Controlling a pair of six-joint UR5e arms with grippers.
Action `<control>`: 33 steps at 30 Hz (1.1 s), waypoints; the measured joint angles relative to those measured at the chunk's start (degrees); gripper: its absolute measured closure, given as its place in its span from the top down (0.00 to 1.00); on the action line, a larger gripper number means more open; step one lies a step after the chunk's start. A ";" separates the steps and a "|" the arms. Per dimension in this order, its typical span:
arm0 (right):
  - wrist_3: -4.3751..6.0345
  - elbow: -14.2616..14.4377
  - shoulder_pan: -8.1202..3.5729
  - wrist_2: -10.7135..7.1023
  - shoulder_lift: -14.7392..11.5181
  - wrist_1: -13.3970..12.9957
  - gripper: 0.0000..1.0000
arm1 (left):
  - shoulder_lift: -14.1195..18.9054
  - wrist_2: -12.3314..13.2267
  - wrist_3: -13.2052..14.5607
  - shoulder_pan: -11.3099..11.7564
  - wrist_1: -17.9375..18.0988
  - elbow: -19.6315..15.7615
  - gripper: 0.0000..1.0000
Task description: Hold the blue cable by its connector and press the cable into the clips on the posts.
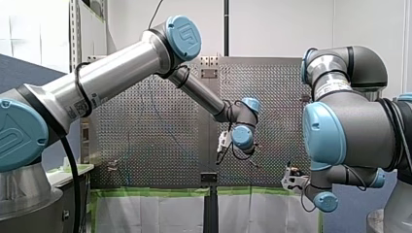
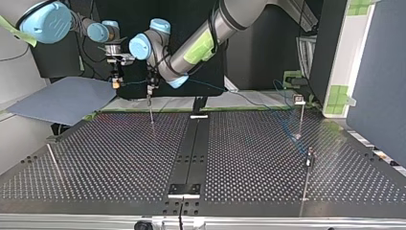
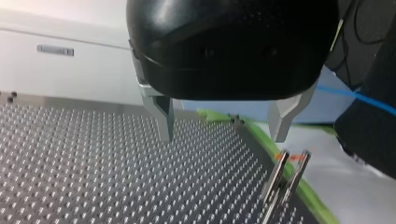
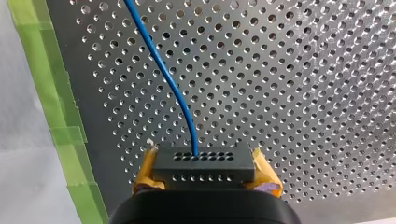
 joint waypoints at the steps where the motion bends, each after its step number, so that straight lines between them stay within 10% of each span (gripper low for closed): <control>1: 0.01 0.00 0.01 -0.03 0.00 0.03 0.00 | 0.00 -0.53 0.22 0.18 -0.51 0.53 0.98; 17: 0.00 -0.27 0.28 -0.09 -0.01 0.36 0.00 | -1.32 -1.30 3.72 1.22 -7.31 7.09 0.98; 33: 0.00 -0.38 0.53 -0.11 0.00 0.61 0.00 | -2.11 -0.56 4.67 1.37 -15.22 6.38 0.98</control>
